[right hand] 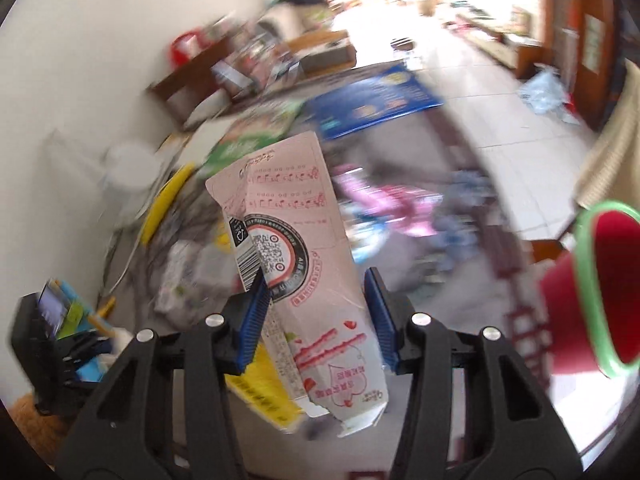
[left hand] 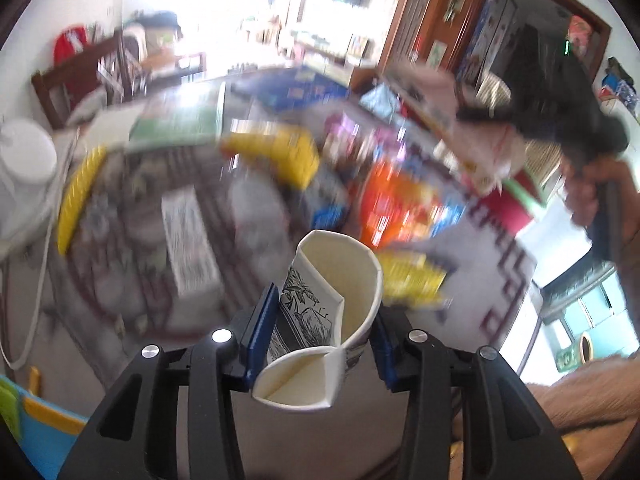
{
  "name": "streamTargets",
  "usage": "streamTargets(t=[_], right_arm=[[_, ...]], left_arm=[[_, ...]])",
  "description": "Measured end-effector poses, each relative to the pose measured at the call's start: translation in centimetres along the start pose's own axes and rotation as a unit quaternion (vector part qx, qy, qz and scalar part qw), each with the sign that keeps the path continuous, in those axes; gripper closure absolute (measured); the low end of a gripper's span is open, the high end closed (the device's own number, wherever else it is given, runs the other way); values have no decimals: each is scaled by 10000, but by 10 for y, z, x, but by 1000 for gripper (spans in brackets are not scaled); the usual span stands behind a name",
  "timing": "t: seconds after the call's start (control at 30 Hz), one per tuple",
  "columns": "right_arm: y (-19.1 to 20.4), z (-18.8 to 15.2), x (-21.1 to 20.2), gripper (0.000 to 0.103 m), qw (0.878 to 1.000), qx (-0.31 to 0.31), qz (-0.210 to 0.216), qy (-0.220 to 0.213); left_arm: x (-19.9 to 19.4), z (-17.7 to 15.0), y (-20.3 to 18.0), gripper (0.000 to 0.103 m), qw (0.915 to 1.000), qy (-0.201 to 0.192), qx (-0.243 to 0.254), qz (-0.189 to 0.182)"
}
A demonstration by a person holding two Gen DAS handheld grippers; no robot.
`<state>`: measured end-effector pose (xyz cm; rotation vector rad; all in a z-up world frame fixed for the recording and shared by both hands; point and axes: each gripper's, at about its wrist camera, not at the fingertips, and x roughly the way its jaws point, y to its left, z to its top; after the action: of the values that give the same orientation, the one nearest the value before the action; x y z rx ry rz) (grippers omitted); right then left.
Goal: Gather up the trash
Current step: 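Grasp the pink-white paper carton with the right tool while the left tool grasps the white paper cup, then carry both items over the red bucket and open both tools to drop them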
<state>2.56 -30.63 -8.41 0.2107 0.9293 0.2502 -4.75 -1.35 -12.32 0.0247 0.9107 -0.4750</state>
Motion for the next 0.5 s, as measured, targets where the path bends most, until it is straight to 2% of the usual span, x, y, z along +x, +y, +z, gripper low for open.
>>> streamTargets(t=[0.13, 0.27, 0.37, 0.5], right_arm=[[-74, 0, -31, 56, 9958, 648, -538, -370], [-150, -4, -64, 56, 9833, 1160, -1270, -589], [-203, -11, -79, 56, 9735, 1470, -1671, -528], [-250, -17, -82, 56, 9692, 1597, -1840, -359]], left_arm=[[-3, 36, -31, 62, 9992, -323, 94, -213], [20, 72, -80, 62, 9971, -410, 126, -621], [42, 95, -124, 62, 9944, -469, 211, -926], [75, 125, -189, 62, 9902, -530, 452, -1209]])
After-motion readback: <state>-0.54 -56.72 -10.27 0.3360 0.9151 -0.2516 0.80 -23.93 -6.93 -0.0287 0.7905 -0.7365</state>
